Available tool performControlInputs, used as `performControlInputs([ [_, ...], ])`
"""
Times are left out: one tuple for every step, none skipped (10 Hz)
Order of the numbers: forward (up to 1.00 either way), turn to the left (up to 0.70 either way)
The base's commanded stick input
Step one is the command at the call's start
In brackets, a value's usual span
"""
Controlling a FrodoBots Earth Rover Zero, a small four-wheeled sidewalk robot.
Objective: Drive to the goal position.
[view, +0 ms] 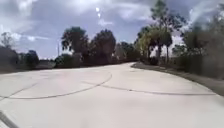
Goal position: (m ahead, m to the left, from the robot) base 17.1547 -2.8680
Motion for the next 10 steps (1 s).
performControlInputs([
  [0.85, 0.00],
  [0.85, -0.16],
  [0.85, -0.33],
  [0.85, -0.34],
  [0.85, -0.34],
  [0.85, -0.34],
  [0.85, -0.34],
  [0.85, -0.34],
  [0.85, -0.31],
  [0.85, -0.11],
])
